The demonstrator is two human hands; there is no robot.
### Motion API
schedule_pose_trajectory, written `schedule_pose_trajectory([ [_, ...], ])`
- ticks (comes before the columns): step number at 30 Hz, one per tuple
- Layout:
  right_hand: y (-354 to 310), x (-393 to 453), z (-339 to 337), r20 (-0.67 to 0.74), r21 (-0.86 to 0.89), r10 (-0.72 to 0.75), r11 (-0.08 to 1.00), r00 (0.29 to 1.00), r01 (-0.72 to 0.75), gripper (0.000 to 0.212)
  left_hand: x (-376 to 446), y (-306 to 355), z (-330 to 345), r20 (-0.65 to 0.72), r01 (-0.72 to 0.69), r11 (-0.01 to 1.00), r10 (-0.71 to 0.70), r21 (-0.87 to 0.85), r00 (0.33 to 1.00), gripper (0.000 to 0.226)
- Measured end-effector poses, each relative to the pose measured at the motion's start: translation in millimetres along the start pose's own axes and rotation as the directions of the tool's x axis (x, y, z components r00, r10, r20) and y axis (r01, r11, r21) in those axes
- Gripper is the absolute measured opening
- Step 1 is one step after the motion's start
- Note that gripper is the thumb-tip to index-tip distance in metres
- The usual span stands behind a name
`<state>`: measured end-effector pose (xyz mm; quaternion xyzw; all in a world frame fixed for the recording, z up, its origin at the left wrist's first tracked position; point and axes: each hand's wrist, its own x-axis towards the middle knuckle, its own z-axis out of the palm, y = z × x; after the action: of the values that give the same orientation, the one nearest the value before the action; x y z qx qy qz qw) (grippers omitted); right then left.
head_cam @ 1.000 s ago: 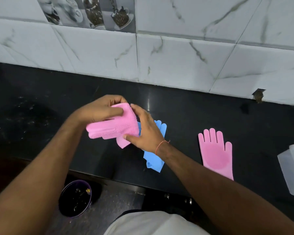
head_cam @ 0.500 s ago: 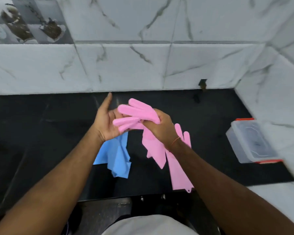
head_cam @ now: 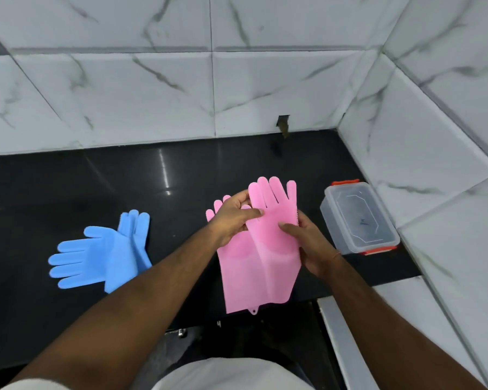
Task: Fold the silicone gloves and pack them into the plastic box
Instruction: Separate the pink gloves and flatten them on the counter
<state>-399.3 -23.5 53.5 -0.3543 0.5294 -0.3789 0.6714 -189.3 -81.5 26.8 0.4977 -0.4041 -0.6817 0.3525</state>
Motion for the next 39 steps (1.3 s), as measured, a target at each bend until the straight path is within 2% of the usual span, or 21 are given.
schedule_pose_trajectory([
  [5,12.2,22.4,-40.2,-0.231,-0.049,0.087,0.994,0.969,-0.101,0.035,31.8,-2.0,32.9,-0.169,-0.034,0.992,0.055,0.124,0.984,0.047],
  [10,24.8,42.4,-63.9,-0.222,-0.109,0.124,0.983,0.967,-0.151,0.035,58.4,-19.1,48.1,-0.248,-0.016,0.993,0.044,0.113,0.968,0.048],
  [13,32.3,52.6,-72.1,-0.243,-0.294,0.062,0.946,0.968,-0.135,0.042,63.6,-29.0,50.8,-0.274,0.029,0.977,0.030,0.210,0.961,0.056],
  [15,37.6,57.9,-76.3,-0.291,-0.465,0.017,0.871,0.957,-0.157,0.052,59.3,-34.7,50.8,-0.258,0.024,0.877,0.115,0.480,0.959,0.061],
  [17,42.0,61.6,-78.4,-0.315,-0.592,-0.027,0.787,0.949,-0.174,0.060,47.8,-43.8,48.4,-0.197,-0.035,0.673,0.265,0.738,0.944,0.057],
  [19,45.2,63.8,-79.4,-0.297,-0.693,-0.085,0.704,0.951,-0.153,0.063,33.5,-54.9,46.9,-0.115,-0.121,0.524,0.395,0.843,0.911,0.050],
  [21,47.7,62.8,-75.9,-0.290,-0.835,-0.180,0.527,0.940,-0.157,0.071,17.5,-68.8,43.7,-0.059,-0.163,0.406,0.482,0.899,0.874,0.049],
  [24,54.4,57.8,-71.5,-0.175,-0.981,-0.386,0.145,0.906,-0.128,0.082,-3.2,-89.2,35.7,-0.092,-0.075,0.288,0.523,0.955,0.847,0.058],
  [25,57.1,57.5,-71.7,-0.101,-0.995,-0.406,0.049,0.908,-0.088,0.081,-8.1,-94.4,32.6,-0.124,-0.017,0.260,0.514,0.965,0.849,0.062],
  [27,64.5,62.3,-74.0,0.045,-0.998,-0.380,-0.055,0.924,0.026,0.075,-13.7,-103.6,26.4,-0.172,0.091,0.187,0.488,0.978,0.856,0.069],
  [30,73.7,76.1,-76.1,0.212,-0.976,-0.315,-0.110,0.925,0.186,0.069,-13.1,-115.1,19.7,-0.207,0.176,0.113,0.400,0.978,0.893,0.077],
  [33,81.7,86.6,-80.7,0.291,-0.955,-0.281,-0.145,0.915,0.259,0.069,-10.7,-121.7,14.8,-0.194,0.177,0.082,0.334,0.981,0.922,0.083],
  [39,93.3,94.4,-78.7,0.280,-0.960,-0.311,-0.115,0.908,0.257,0.068,-11.4,-123.5,1.0,-0.134,0.121,0.057,0.339,0.991,0.931,0.082],
])
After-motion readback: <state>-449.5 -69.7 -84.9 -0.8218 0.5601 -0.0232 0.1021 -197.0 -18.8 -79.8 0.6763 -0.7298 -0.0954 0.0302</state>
